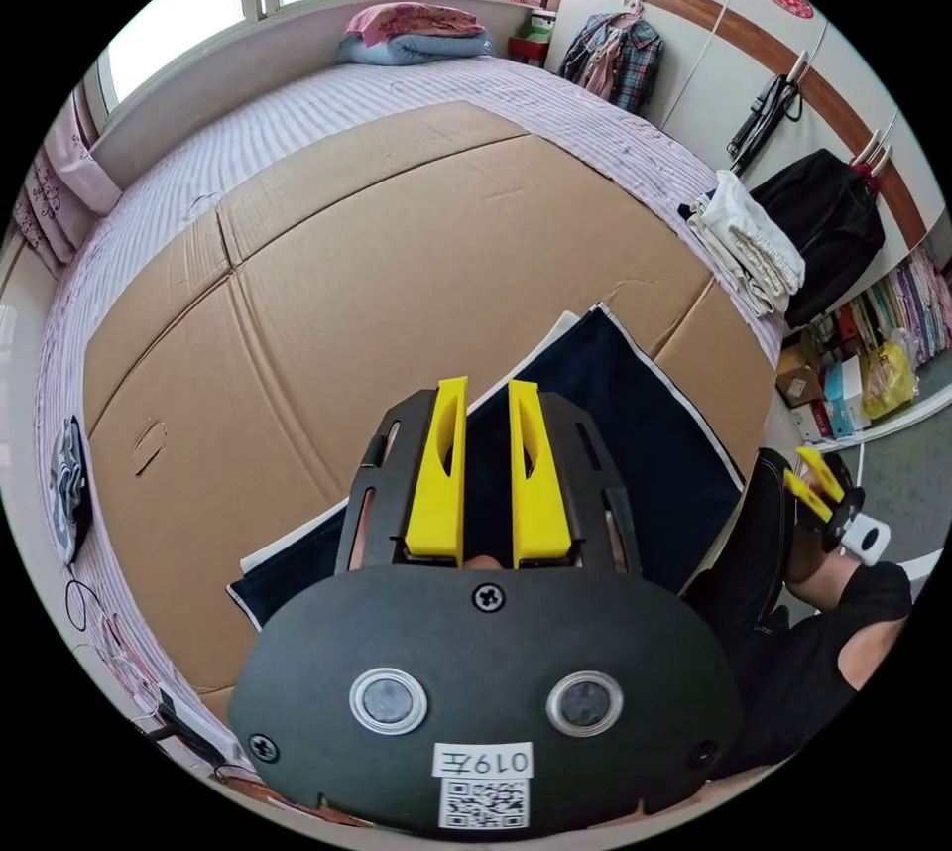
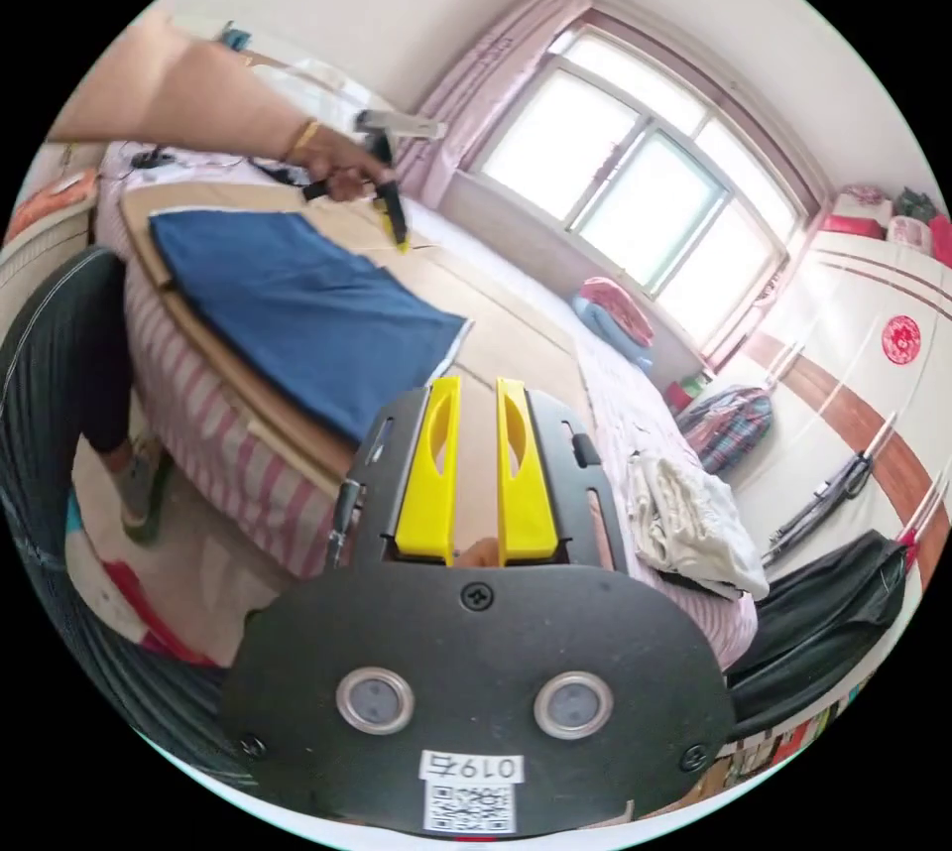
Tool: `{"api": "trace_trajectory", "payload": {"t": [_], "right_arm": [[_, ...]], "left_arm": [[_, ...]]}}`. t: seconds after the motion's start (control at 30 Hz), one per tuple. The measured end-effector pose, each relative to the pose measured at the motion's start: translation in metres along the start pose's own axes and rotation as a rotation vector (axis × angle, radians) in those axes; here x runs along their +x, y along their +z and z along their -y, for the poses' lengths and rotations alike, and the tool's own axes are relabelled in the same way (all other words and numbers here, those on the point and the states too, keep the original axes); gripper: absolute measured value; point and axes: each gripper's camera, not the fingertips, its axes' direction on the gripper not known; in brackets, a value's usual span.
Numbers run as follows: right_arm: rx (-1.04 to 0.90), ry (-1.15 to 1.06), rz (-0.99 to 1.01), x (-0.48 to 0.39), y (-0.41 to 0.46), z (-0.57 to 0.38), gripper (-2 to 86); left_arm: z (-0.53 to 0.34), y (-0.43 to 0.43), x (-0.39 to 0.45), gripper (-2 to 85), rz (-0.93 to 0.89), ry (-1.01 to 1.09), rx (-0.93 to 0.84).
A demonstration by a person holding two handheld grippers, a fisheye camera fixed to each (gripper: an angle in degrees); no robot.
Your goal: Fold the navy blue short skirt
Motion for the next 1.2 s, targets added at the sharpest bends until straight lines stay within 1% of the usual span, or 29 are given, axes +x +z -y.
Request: {"api": "trace_trajectory", "payload": {"t": [0.07,0.1,0.17,0.27,0.3,0.37,0.43,0.53,0.6,0.7,0.73,0.87,1.2], "right_arm": [[-0.011,0.052,-0.082,0.032,0.019,0.037,6.1],[-0.007,0.079,-0.088,0.041,0.026,0.045,6.0],[-0.044,0.181,-0.031,0.070,0.062,0.070,5.9],[-0.096,0.241,0.063,0.076,0.101,0.077,6.0],[-0.106,0.245,0.091,0.073,0.107,0.076,6.0],[-0.190,0.227,0.175,0.063,0.124,0.073,6.2],[-0.239,0.183,0.222,0.059,0.126,0.078,6.6],[-0.297,0.190,0.253,0.068,0.129,0.086,6.3],[-0.332,0.175,0.260,0.072,0.129,0.090,6.0],[-0.386,0.171,0.290,0.078,0.129,0.093,4.5],[-0.405,0.178,0.320,0.079,0.131,0.092,2.4],[-0.425,0.175,0.378,0.084,0.129,0.094,-0.6],[-0.463,0.178,0.363,0.079,0.124,0.090,-1.0]], "left_arm": [[-0.020,0.000,-0.010,5.7,0.027,0.002,-0.018],[-0.031,0.001,-0.017,5.7,0.046,-0.009,-0.028],[-0.043,-0.001,-0.026,5.9,0.017,-0.024,-0.022],[-0.054,-0.008,-0.036,6.7,0.011,-0.052,0.001],[-0.056,-0.007,-0.040,7.1,0.019,-0.062,-0.022],[-0.061,-0.004,-0.047,7.5,0.030,-0.083,-0.059],[-0.069,-0.004,-0.052,7.5,0.017,-0.090,-0.068],[-0.084,-0.006,-0.059,7.2,0.013,-0.116,-0.073],[-0.097,-0.009,-0.063,6.5,-0.027,-0.133,-0.058],[-0.111,-0.014,-0.061,4.6,-0.051,-0.130,-0.047],[-0.113,-0.016,-0.060,4.2,-0.055,-0.124,-0.043],[-0.129,-0.034,-0.049,2.0,-0.034,-0.101,-0.028],[-0.171,-0.075,-0.011,0.9,0.049,-0.077,-0.067]]}}
